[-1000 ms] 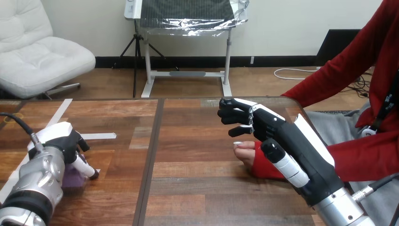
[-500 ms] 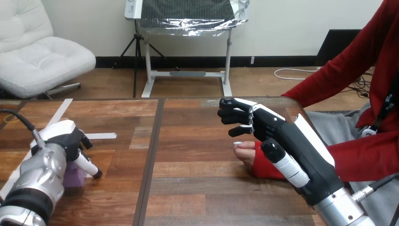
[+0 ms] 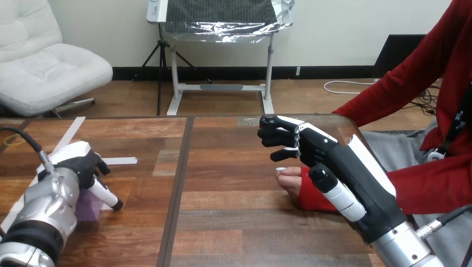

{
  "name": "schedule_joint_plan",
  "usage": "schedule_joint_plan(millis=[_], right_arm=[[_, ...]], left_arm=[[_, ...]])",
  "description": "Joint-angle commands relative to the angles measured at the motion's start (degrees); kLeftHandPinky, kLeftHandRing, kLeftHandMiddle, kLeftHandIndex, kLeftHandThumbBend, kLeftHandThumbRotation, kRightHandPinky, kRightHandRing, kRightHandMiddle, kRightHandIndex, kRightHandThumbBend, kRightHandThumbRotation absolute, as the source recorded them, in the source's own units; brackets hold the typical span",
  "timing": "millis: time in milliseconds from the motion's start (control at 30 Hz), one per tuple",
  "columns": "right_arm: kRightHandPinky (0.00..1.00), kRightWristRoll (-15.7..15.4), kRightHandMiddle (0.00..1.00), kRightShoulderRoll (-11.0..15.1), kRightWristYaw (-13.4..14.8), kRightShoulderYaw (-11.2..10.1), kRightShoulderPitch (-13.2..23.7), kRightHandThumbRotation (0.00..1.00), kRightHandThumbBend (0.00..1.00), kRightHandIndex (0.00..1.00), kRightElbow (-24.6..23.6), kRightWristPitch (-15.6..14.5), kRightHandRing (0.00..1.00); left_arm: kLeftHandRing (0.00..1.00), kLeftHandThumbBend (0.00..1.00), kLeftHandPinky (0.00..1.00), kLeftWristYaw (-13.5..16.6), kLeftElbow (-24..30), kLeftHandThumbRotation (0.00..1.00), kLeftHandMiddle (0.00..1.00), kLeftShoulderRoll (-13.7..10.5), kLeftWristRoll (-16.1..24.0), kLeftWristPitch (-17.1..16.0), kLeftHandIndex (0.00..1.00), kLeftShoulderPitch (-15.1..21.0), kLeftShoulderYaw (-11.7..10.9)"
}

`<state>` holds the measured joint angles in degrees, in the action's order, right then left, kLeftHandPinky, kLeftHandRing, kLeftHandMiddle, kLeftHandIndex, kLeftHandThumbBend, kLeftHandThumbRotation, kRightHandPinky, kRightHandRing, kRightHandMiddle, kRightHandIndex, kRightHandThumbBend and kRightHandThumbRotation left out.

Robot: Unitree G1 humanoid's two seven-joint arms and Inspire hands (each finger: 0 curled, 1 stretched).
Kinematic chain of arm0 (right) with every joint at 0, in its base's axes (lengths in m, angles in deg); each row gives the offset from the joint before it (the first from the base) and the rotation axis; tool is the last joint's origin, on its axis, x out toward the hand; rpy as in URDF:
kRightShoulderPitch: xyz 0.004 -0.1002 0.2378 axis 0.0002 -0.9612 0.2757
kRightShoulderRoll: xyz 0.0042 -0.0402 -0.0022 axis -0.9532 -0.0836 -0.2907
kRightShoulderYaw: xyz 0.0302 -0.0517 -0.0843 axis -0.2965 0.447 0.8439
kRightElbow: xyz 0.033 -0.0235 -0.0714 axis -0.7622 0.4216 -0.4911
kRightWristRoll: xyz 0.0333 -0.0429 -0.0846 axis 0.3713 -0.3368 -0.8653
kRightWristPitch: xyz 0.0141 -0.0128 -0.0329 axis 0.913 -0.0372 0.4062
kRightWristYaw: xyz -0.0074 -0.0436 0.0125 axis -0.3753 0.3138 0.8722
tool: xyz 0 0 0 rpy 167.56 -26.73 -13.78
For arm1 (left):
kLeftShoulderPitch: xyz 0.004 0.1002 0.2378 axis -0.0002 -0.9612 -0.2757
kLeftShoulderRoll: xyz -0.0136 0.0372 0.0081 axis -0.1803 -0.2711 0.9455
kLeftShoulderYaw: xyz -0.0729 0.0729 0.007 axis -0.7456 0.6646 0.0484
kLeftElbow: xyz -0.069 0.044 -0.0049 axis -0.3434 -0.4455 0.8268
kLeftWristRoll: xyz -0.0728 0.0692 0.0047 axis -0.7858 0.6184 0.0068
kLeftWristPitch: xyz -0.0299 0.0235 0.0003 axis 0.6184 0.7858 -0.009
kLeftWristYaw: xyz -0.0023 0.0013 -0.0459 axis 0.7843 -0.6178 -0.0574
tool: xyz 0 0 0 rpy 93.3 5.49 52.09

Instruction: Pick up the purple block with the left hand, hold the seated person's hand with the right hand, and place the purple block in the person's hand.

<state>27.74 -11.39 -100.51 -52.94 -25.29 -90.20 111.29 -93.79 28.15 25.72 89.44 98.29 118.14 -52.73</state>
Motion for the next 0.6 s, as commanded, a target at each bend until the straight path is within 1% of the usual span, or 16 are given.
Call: schedule_joint_plan(millis=[0,133,267,567], right_arm=[[0.71,0.05,0.81,0.09,0.73,-1.22,2.33,1.00,0.98,0.82,-1.73,0.13,0.80],[0.71,0.03,0.81,0.01,0.78,-1.20,2.33,1.00,0.98,0.82,-1.63,0.34,0.80],[0.71,0.03,0.81,0.07,0.73,-1.22,2.36,1.00,0.97,0.83,-1.61,0.31,0.80],[0.71,0.27,0.81,0.00,0.64,-1.19,2.33,1.00,0.97,0.83,-1.59,0.31,0.80]], left_arm=[[0.72,0.76,0.46,-0.25,3.83,0.10,0.80,-1.90,0.47,1.30,0.76,2.80,-0.63],[0.70,0.77,0.44,-0.38,4.85,0.09,0.78,-1.91,0.41,2.37,0.75,2.55,-0.79],[0.70,0.77,0.43,0.25,4.49,0.06,0.78,-1.95,0.45,2.17,0.75,2.48,-0.73],[0.70,0.76,0.48,0.34,5.39,0.02,0.74,-2.32,0.61,2.22,0.71,1.95,-0.74]])
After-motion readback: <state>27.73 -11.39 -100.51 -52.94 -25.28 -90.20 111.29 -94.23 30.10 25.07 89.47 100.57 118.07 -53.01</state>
